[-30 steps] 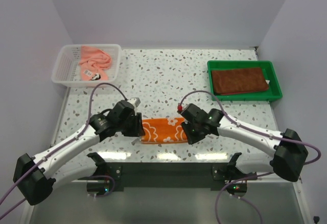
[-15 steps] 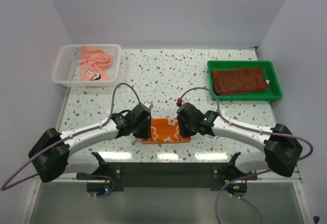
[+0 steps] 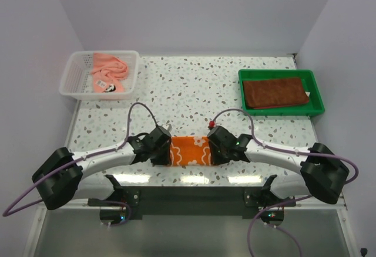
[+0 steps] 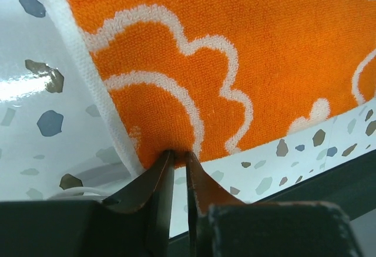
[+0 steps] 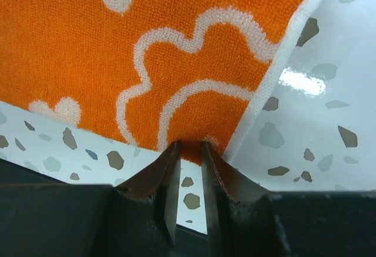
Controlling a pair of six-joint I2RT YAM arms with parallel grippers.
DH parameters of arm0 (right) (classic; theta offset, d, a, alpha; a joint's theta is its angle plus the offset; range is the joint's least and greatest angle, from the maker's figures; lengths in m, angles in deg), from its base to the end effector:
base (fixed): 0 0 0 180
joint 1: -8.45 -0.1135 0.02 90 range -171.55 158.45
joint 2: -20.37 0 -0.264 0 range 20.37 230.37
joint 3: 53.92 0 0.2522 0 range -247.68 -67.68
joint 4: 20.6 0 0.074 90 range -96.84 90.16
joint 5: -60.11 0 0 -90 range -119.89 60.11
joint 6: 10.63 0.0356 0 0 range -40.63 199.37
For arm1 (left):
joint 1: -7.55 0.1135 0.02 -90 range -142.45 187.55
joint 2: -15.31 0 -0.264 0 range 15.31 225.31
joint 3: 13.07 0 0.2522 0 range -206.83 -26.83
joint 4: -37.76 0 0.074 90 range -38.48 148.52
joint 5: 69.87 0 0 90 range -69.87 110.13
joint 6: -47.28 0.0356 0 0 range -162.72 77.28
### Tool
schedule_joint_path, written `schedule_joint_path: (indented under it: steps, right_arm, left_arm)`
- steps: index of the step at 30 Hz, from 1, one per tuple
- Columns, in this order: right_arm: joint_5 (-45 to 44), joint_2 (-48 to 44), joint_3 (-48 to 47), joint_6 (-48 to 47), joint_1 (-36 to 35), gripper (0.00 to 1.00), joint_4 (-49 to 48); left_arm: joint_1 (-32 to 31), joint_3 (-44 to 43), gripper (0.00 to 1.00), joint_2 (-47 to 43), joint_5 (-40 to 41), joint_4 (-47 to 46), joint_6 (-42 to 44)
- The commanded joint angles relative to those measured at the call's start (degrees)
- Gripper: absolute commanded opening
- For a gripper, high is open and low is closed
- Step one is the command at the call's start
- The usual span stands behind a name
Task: Fold and stack the towels
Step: Fold the towel
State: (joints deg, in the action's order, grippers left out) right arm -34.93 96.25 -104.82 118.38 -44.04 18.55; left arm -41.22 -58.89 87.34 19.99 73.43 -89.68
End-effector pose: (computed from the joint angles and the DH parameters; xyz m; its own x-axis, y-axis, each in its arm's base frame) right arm 0.1437 0.1821 0.1645 -0.9084 -0.1537 -0.3888 -0.2510 0.9442 0.2132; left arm 0.1426 -0.1629 0.1566 -0.9470 -0.0284 -0.3201 0.0890 0.9340 -0.3459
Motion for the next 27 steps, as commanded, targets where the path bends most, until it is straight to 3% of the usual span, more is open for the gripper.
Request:
schedule_joint_path:
  steps: [1, 8, 12, 20, 27]
  right_arm:
    - [-1.9, -2.7, -1.5, 0.7, -0.1, 0.25, 2.6]
    - [-0.5, -6.0, -7.5, -0.9, -0.1, 0.27, 4.4]
    - [-0.8, -4.4, -6.8, -0.3, 0.0, 0.28, 2.9]
    - [-1.6, 0.1, 1.1, 2.6, 1.0, 0.25, -4.3]
    - [-2.0, -2.1, 2.9, 3.9, 2.9, 0.25, -3.9]
  left_arm:
    - [-0.3, 1.2, 0.20, -1.5, 1.6, 1.6, -1.1]
    - [-0.5, -4.6, 0.38, -10.7, 5.3, 6.4, -1.3]
    - [-0.4, -5.6, 0.38, -11.2, 8.7, 7.5, -1.3]
    - [-0.4, -0.2, 0.27, -1.3, 9.0, 3.5, -3.2]
    - [-0.3, -1.1, 0.26, 0.7, 9.9, 4.9, -3.9]
